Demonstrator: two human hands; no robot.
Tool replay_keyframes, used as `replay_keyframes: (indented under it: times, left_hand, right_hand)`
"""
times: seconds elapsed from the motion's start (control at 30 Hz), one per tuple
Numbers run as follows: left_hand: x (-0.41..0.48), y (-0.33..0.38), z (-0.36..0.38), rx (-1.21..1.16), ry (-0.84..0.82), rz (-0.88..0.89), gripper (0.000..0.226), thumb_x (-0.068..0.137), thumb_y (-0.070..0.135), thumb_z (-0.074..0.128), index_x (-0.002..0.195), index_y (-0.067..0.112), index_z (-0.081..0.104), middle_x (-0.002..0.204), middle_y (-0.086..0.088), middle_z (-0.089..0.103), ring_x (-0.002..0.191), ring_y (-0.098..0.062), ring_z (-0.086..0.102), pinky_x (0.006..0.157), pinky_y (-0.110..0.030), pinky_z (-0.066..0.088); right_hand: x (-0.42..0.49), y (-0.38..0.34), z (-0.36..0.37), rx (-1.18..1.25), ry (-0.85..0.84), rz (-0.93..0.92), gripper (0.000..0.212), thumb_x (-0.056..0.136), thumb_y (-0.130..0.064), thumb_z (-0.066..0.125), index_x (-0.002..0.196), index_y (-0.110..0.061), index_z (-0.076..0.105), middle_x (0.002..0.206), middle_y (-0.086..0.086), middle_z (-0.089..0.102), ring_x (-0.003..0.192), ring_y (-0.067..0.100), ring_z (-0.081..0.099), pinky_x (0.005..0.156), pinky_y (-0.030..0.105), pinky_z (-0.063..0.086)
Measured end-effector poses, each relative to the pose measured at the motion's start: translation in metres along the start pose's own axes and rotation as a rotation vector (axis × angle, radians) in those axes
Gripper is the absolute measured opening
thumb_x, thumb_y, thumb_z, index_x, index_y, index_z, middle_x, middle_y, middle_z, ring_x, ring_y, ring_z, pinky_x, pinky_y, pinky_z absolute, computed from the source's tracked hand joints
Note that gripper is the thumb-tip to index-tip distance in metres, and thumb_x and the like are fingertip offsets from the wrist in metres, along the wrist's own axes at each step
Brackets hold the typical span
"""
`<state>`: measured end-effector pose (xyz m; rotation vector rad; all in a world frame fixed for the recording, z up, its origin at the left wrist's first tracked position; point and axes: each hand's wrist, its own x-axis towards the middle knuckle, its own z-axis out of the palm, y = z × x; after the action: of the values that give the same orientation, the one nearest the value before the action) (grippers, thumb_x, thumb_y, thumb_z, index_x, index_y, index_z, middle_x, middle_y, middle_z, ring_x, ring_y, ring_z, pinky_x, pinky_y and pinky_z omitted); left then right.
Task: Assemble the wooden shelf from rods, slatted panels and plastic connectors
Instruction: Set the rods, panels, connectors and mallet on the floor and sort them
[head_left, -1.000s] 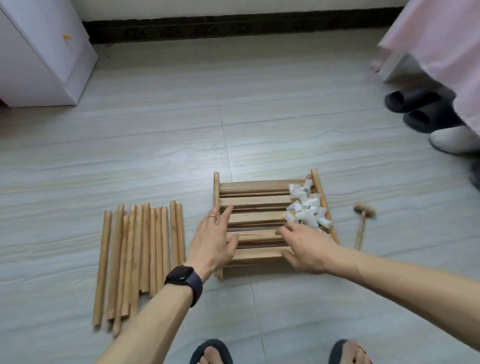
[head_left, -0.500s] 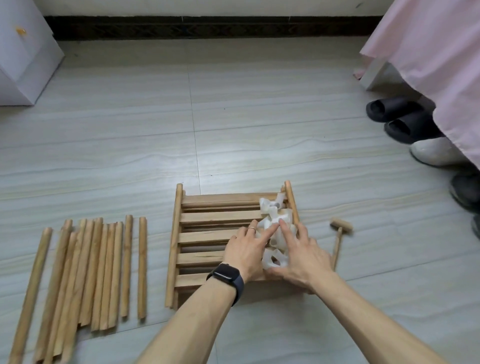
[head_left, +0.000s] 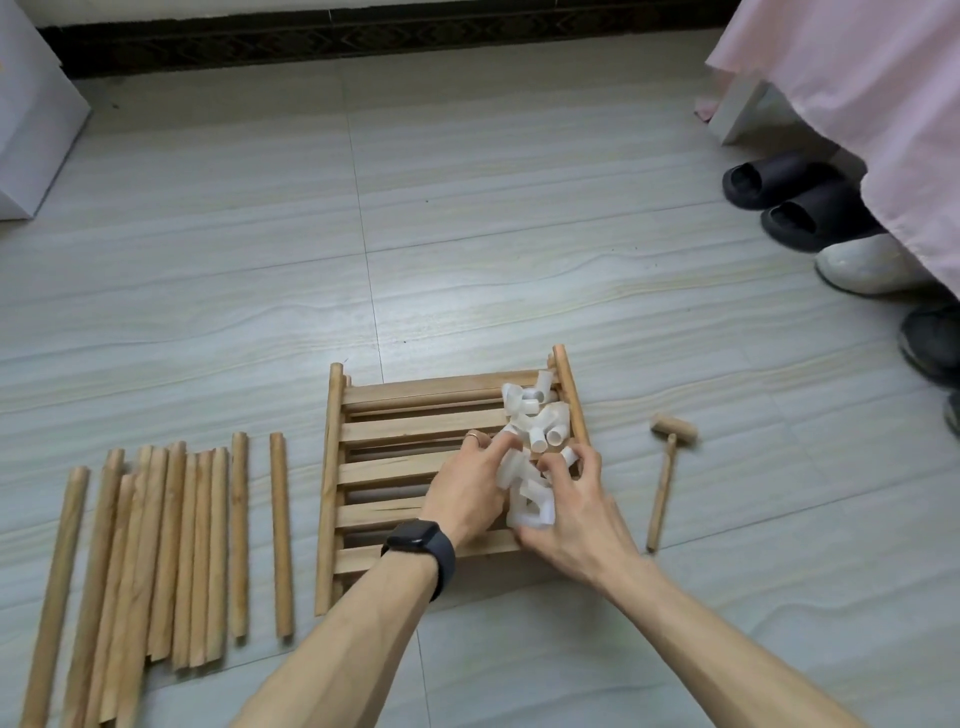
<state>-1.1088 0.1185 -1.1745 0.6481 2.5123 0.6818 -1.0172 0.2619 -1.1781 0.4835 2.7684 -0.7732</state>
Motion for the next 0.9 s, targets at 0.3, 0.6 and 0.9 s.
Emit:
replay_keyframes:
  times: [0.3, 0.6, 0.9]
  left_hand:
    - [0.011, 0.010, -0.006, -0.158, -0.071, -0.038, 0.040, 0.089, 0.016, 0.061, 0.119, 0.039, 0.049, 0.101, 0.001, 0.049, 0.089, -0.025, 0.051, 0.074, -0.031, 0.038]
    - [0.000, 0.000, -0.024, -0.369, 0.030, -0.156, 0.027, 0.079, 0.014, 0.069, 0.095, 0.034, 0.060, 0.100, -0.001, 0.061, 0.088, -0.026, 0.063, 0.079, -0.047, 0.058]
    - [-0.090, -0.068, -0.087, -0.600, 0.245, -0.325, 0.039, 0.078, 0.007, 0.073, 0.088, 0.043, 0.062, 0.105, 0.009, 0.057, 0.078, -0.017, 0.069, 0.062, -0.038, 0.064]
  right_hand:
    - [0.003, 0.008, -0.009, 0.143, -0.064, 0.075, 0.063, 0.066, -0.057, 0.081, 0.115, -0.040, 0.045, 0.135, -0.009, 0.016, 0.089, 0.020, 0.056, 0.079, 0.027, 0.044]
    - [-0.002, 0.020, -0.025, 0.281, -0.004, 0.161, 0.042, 0.068, -0.029, 0.079, 0.100, -0.041, 0.056, 0.131, -0.006, 0.032, 0.083, 0.001, 0.055, 0.066, 0.015, 0.040]
    - [-0.012, -0.037, -0.056, 0.345, 0.139, -0.001, 0.037, 0.077, -0.024, 0.078, 0.097, -0.047, 0.058, 0.130, -0.006, 0.040, 0.089, 0.006, 0.059, 0.072, 0.020, 0.046]
